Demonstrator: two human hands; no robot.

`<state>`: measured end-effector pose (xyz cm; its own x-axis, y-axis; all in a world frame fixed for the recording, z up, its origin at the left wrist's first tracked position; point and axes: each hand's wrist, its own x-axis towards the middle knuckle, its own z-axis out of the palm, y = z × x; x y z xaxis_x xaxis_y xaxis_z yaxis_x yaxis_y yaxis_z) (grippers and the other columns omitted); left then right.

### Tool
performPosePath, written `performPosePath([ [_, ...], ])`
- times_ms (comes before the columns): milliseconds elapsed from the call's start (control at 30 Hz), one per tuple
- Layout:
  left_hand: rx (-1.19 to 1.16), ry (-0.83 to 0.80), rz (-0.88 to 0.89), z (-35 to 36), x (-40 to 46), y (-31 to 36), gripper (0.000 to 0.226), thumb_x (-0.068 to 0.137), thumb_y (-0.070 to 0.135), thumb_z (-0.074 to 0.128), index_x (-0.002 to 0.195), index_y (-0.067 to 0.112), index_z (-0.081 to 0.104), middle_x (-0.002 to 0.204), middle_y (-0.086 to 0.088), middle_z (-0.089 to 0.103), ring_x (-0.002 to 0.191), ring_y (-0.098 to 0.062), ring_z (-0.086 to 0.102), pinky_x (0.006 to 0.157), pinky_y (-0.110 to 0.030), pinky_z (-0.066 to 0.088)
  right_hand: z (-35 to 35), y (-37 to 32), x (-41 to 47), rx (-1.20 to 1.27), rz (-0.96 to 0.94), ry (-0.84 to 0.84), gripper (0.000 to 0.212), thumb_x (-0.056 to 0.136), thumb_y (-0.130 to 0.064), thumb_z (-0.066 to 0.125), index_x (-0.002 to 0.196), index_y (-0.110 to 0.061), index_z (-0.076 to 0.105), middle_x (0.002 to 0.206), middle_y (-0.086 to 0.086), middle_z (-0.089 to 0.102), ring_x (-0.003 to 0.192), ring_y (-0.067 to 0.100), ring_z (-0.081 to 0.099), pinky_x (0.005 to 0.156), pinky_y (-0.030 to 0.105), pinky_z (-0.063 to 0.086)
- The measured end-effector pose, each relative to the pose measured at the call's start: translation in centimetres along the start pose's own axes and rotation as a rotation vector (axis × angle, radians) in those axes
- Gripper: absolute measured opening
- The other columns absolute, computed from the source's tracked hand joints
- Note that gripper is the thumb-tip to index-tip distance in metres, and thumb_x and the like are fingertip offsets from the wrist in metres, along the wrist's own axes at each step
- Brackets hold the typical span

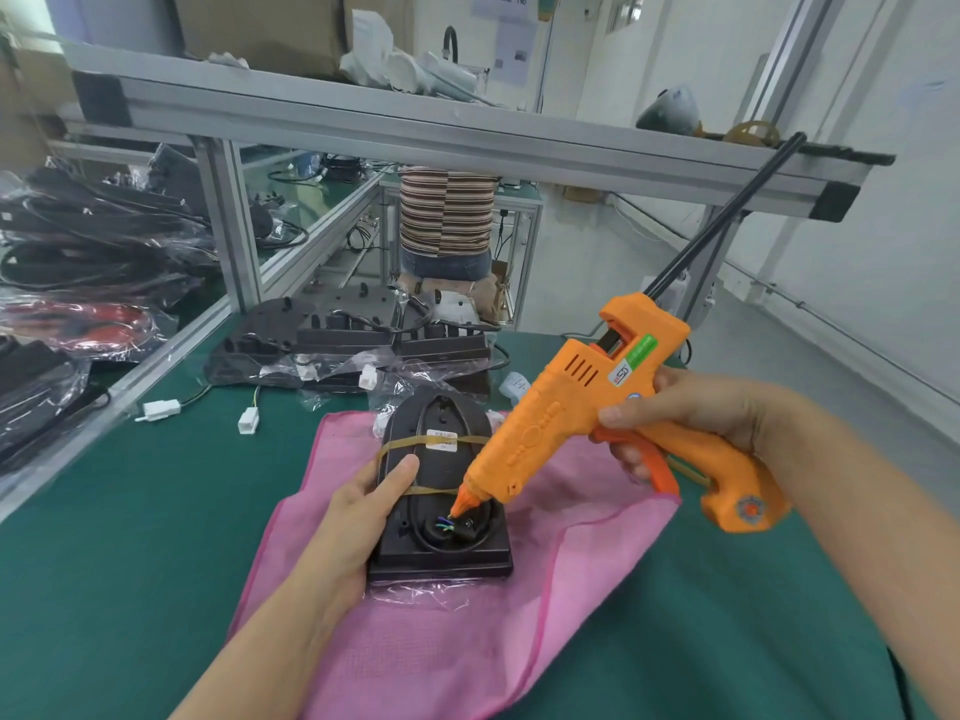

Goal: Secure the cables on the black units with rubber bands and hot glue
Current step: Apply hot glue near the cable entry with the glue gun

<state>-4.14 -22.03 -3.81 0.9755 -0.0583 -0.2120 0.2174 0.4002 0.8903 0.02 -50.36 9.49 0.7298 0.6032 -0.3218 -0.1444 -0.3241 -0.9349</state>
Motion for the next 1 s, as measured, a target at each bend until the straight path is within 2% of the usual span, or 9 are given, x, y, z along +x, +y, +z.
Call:
performPosePath([
  [300, 0.017, -0.017, 0.012, -0.05, -0.05, -0.12, 0.028, 0.091, 0.024, 0.060, 0.117, 0.016, 0.066, 0.103, -0.016, 0.073, 0.086, -0.029, 0.072, 0.065, -0.032, 0.060, 0.00, 0.15, 0.14, -0.008, 0.022, 0.007, 0.006, 0.082, -0.018, 0.068, 0.084, -0.017, 0.074, 0.068, 0.005, 0.066, 0.057, 0.018, 0.061, 0.060, 0.031, 0.056],
  [500, 0.030, -0.043, 0.016, -0.30, -0.14, -0.17, 0.029, 0.093, 0.023, 0.057, 0.121, 0.017, 0.064, 0.107, -0.017, 0.072, 0.100, -0.038, 0.068, 0.078, -0.039, 0.060, 0.22, 0.20, 0.30, 0.014, 0.028, 0.016, 0.009, 0.080, -0.017, 0.069, 0.087, -0.012, 0.072, 0.069, 0.007, 0.066, 0.057, 0.019, 0.061, 0.058, 0.031, 0.055],
  [733, 0.021, -0.031, 0.011, -0.27, -0.12, -0.17, 0.028, 0.093, 0.021, 0.057, 0.119, 0.013, 0.065, 0.106, -0.018, 0.072, 0.096, -0.036, 0.069, 0.076, -0.038, 0.061, 0.34, 0.25, 0.08, 0.027, 0.022, -0.011, 0.010, 0.083, -0.018, 0.065, 0.085, -0.018, 0.075, 0.066, 0.005, 0.066, 0.056, 0.018, 0.062, 0.057, 0.030, 0.056],
  [867, 0.022, -0.031, 0.009, -0.25, -0.10, -0.19, 0.028, 0.092, 0.021, 0.058, 0.118, 0.013, 0.066, 0.104, -0.018, 0.073, 0.092, -0.034, 0.070, 0.076, -0.038, 0.060, 0.13, 0.35, 0.10, 0.008, 0.033, 0.007, 0.011, 0.081, -0.022, 0.071, 0.089, -0.015, 0.074, 0.066, 0.009, 0.065, 0.057, 0.021, 0.062, 0.060, 0.032, 0.055],
  [1000, 0.014, -0.026, 0.007, -0.21, -0.16, -0.22, 0.028, 0.093, 0.020, 0.057, 0.119, 0.012, 0.065, 0.105, -0.020, 0.072, 0.095, -0.037, 0.069, 0.079, -0.041, 0.059, 0.12, 0.30, 0.48, -0.003, 0.046, 0.003, 0.019, 0.077, -0.027, 0.077, 0.091, -0.014, 0.073, 0.067, 0.010, 0.063, 0.059, 0.022, 0.061, 0.061, 0.034, 0.055],
])
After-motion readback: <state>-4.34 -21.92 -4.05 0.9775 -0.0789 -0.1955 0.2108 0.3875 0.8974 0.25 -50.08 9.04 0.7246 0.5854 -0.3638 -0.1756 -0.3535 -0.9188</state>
